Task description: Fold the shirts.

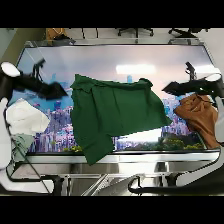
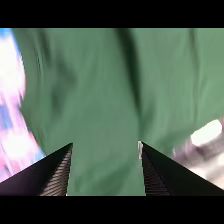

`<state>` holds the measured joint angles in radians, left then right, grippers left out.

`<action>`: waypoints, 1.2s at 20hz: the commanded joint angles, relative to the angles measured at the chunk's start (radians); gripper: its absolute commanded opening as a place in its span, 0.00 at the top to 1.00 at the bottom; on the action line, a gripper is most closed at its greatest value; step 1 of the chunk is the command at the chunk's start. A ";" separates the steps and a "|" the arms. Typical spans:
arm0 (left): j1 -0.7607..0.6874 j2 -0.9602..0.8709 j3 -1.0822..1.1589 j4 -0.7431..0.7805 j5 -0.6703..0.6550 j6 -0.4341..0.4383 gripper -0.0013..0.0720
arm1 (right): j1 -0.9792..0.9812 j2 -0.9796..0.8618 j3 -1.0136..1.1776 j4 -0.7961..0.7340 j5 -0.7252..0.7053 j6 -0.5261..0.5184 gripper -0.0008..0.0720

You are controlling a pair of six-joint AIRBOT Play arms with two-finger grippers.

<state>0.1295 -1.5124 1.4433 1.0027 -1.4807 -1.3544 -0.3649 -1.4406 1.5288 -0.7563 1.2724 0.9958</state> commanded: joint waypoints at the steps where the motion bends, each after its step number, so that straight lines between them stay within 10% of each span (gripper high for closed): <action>1: 0.008 0.182 -0.414 0.000 0.081 -0.013 0.30 | -0.070 0.005 -0.021 -0.052 0.098 0.008 0.35; 11: 0.008 0.247 -0.845 -0.048 0.467 -0.014 0.30 | -0.069 0.005 -0.021 -0.052 0.098 -0.017 0.35; 15: 0.008 0.151 -0.844 -0.330 0.508 0.153 0.31 | -0.069 0.004 -0.021 -0.053 0.098 -0.029 0.35; 19: 0.010 0.022 -0.800 -0.481 0.408 0.319 0.95 | -0.070 0.003 -0.021 -0.088 0.116 -0.029 0.35; 24: 0.069 -0.023 -0.593 -0.311 0.326 0.263 0.96 | -0.070 0.004 -0.072 -0.231 0.169 0.038 0.35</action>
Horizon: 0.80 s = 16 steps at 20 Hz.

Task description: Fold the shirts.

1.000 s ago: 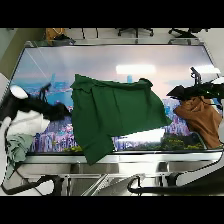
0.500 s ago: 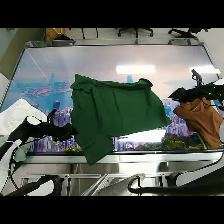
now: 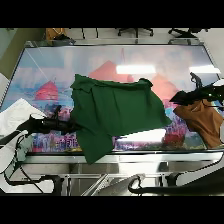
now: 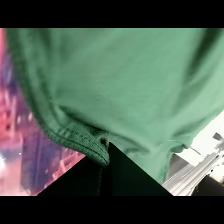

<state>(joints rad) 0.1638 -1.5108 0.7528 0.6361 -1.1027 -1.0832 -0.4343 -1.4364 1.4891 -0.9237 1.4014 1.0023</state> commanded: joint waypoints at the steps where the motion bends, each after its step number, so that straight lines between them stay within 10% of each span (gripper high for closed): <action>1: 0.060 -0.025 0.137 0.088 -0.066 -0.030 0.96 | 0.000 0.000 -0.057 -0.064 0.048 0.040 0.35; 13: 0.134 -0.025 0.248 0.129 -0.152 -0.042 0.96 | 0.130 0.007 -0.423 0.045 0.036 0.037 0.43; 15: 0.134 -0.024 0.248 0.127 -0.174 -0.042 0.96 | 0.164 0.019 -0.423 0.095 0.051 0.022 0.55; 16: 0.134 -0.020 0.248 0.113 -0.188 -0.042 0.96 | 0.174 0.041 -0.422 0.127 0.063 0.011 0.77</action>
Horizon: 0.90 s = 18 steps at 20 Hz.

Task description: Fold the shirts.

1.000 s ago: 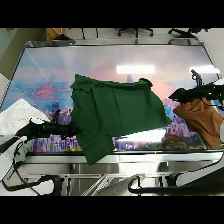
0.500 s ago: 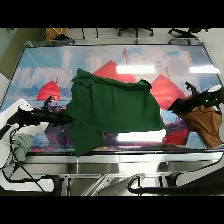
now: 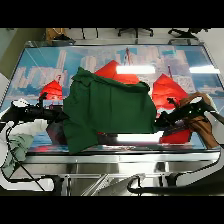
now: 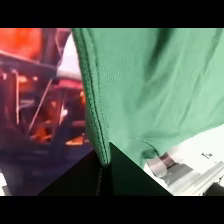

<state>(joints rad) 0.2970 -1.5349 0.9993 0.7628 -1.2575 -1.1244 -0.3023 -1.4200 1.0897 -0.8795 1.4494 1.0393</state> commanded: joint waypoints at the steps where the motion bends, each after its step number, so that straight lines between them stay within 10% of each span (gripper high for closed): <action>1: 0.001 0.023 0.003 -0.038 -0.048 0.003 0.96 | 0.044 0.059 -0.021 0.115 0.025 -0.034 0.85; 11: 0.066 0.586 0.603 -0.317 -0.052 0.002 0.97 | -0.209 0.626 0.612 0.462 -0.036 -0.119 0.96; 18: 0.504 0.740 0.963 -0.313 -0.080 -0.069 0.96 | -0.290 0.727 0.902 0.418 -0.147 -0.127 0.96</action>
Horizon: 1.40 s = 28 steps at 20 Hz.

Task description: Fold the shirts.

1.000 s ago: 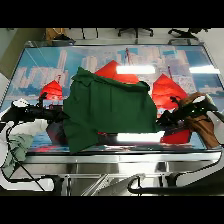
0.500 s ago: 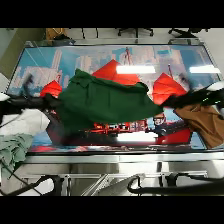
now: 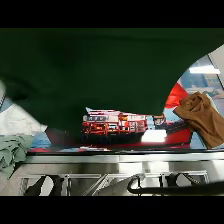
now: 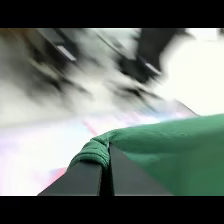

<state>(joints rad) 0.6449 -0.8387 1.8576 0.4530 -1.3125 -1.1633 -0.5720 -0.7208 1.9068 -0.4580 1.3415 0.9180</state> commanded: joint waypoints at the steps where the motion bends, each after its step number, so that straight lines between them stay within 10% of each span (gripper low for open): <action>1: 0.150 0.036 0.089 -0.009 -0.022 -0.030 0.96 | -0.021 0.017 0.080 -0.001 -0.024 -0.005 0.96; 10: -0.425 -0.371 -0.287 0.317 0.032 0.007 0.96 | 0.160 -0.369 -0.370 0.031 -0.056 -0.154 0.96; 18: -0.473 -1.022 -0.059 0.349 0.192 -0.018 0.96 | 0.308 -0.864 -0.306 -0.014 -0.369 -0.190 0.96; 28: -0.492 -1.252 0.161 0.550 0.183 -0.032 0.96 | 0.353 -0.888 -0.392 -0.214 -0.377 -0.101 0.96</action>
<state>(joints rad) 0.1635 -2.0438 1.9926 0.9482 -1.1339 -1.2175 -0.2382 -1.6035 1.5505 -0.6113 0.9771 0.7982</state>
